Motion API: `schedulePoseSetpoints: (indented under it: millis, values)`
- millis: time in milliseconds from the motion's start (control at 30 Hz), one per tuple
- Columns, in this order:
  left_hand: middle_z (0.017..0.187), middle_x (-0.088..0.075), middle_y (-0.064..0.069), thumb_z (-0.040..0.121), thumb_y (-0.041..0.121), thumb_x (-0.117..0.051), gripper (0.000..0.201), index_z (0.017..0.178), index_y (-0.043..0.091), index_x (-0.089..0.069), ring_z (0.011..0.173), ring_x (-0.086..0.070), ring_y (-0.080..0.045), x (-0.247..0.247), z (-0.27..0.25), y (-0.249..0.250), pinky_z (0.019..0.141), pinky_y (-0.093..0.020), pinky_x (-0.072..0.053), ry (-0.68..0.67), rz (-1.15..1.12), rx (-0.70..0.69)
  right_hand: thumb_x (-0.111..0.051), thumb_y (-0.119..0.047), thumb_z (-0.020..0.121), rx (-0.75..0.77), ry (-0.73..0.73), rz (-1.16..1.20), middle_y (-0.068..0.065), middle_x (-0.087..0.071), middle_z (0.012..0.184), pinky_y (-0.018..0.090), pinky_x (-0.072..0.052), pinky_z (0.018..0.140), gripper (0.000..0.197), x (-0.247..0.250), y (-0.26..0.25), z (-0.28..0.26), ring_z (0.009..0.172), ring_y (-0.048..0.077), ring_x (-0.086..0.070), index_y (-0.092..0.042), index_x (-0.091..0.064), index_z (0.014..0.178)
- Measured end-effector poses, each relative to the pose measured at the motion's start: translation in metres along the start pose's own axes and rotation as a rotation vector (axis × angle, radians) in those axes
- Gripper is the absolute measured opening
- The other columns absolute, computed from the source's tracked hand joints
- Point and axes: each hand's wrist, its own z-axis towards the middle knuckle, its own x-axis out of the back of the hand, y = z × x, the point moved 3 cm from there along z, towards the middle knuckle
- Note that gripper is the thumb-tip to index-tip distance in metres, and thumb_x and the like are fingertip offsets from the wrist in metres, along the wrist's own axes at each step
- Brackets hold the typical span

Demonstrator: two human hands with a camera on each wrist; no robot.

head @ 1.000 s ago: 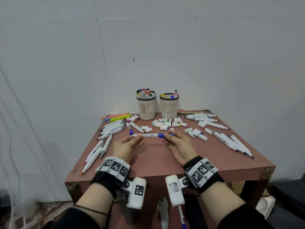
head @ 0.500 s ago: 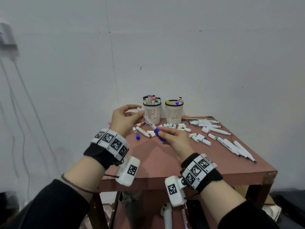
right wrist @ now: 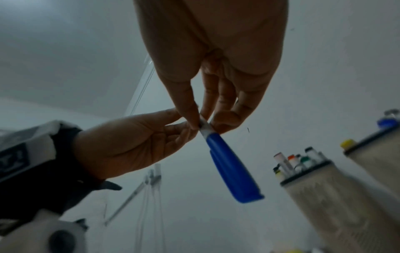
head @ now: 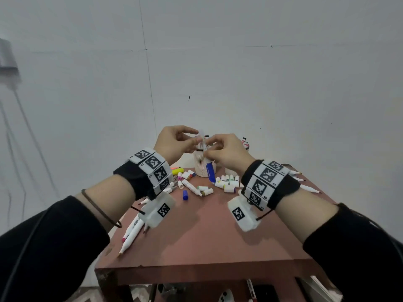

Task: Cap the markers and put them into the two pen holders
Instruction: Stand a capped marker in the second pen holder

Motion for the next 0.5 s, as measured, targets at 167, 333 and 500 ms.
schedulePoseSetpoints:
  millis: [167, 333, 500]
  values:
    - [0.079, -0.069, 0.0, 0.088, 0.021, -0.065, 0.015, 0.1, 0.012, -0.069, 0.07, -0.062, -0.01, 0.003, 0.031, -0.056, 0.066, -0.022, -0.052, -0.11, 0.418, 0.102, -0.065, -0.003, 0.08, 0.095, 0.103, -0.082, 0.013, -0.069, 0.084, 0.039, -0.056, 0.078, 0.036, 0.01, 0.006, 0.055, 0.08, 0.023, -0.067, -0.017, -0.052, 0.11]
    - [0.104, -0.066, 0.001, 0.087, 0.017, -0.065, 0.022, 0.108, 0.018, -0.07, 0.084, -0.054, -0.006, -0.005, 0.044, -0.101, 0.075, -0.015, -0.043, -0.537, 0.952, 0.137, -0.06, 0.002, 0.086, 0.179, 0.146, -0.085, 0.014, -0.063, 0.083, 0.013, -0.049, 0.058, 0.057, 0.01, 0.015, 0.103, 0.071, 0.015, -0.062, -0.021, -0.037, 0.132]
    - [0.122, -0.062, 0.001, 0.088, 0.014, -0.062, 0.031, 0.118, 0.021, -0.067, 0.109, -0.055, -0.014, -0.014, 0.057, -0.128, 0.084, -0.019, -0.039, -0.741, 1.156, 0.129, -0.053, 0.005, 0.087, 0.247, 0.18, -0.121, 0.01, -0.06, 0.082, 0.004, -0.043, 0.055, 0.061, -0.001, 0.029, 0.138, 0.067, 0.011, -0.058, -0.027, -0.037, 0.136]
